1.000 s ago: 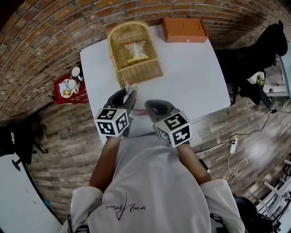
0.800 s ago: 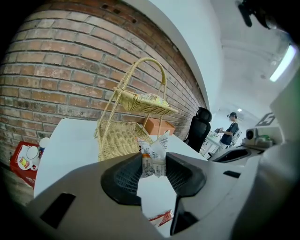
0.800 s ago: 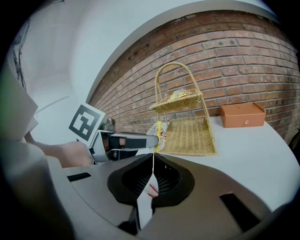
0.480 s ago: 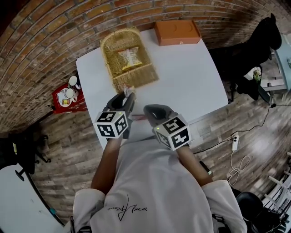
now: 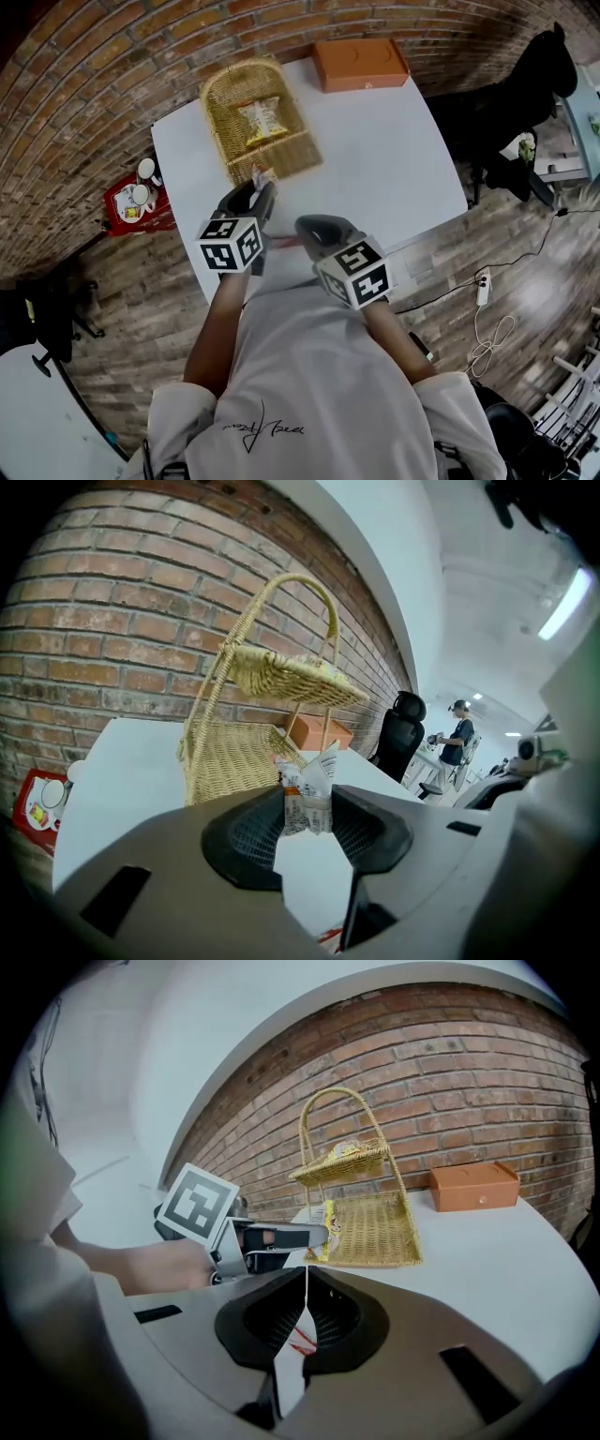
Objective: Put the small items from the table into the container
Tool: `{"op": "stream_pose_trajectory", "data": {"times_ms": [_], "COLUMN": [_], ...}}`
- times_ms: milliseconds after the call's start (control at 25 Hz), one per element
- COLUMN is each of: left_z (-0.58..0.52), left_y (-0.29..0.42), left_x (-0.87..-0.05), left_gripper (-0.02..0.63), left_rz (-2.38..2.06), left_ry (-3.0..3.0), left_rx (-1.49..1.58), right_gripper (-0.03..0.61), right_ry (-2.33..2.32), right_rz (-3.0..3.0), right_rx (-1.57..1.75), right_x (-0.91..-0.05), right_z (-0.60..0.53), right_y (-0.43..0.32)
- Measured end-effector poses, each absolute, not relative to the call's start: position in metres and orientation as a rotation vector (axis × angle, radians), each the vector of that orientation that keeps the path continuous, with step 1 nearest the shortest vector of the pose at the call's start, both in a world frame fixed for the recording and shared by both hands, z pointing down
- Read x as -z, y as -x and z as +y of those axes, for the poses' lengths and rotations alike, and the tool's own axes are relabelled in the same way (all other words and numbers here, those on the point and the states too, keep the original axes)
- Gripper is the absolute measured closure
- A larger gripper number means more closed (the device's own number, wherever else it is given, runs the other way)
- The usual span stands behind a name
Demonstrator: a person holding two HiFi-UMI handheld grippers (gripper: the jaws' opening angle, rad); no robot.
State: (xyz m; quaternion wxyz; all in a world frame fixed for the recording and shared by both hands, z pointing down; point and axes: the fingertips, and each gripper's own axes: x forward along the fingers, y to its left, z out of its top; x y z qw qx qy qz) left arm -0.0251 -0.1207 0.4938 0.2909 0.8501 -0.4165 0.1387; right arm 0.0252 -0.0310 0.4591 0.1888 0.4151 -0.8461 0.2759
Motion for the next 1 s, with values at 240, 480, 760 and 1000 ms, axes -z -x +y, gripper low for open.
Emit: {"op": "stream_pose_trajectory", "data": {"times_ms": [240,480,760,1000], "left_z": [-0.130,-0.141,-0.150,-0.156], "left_y": [0.023,0.028,0.030,0.032], "left_x": [-0.496,-0.507,-0.519,-0.529], "left_gripper": [0.466,0.466,0.467,0.466], "left_rz": [-1.149,-1.185,-1.199,-1.207], "left_ry": [-2.289,-2.272,-2.252,-2.221], "left_rx": [-0.399,-0.431,-0.456,-0.480], "right_gripper": [0.555,0.555,0.555,0.555], "right_ry": [-1.159,-1.148,-1.144,-1.137], "right_rz": [-2.380,-2.376,-2.369,-2.367], "right_rx": [-0.785,-0.791,-0.798,-0.808], "right_x": [-0.461,-0.464,-0.465,-0.467], "right_z": [-0.031,-0.032,-0.034,-0.036], "right_y": [-0.025,-0.024,-0.024,-0.024]}}
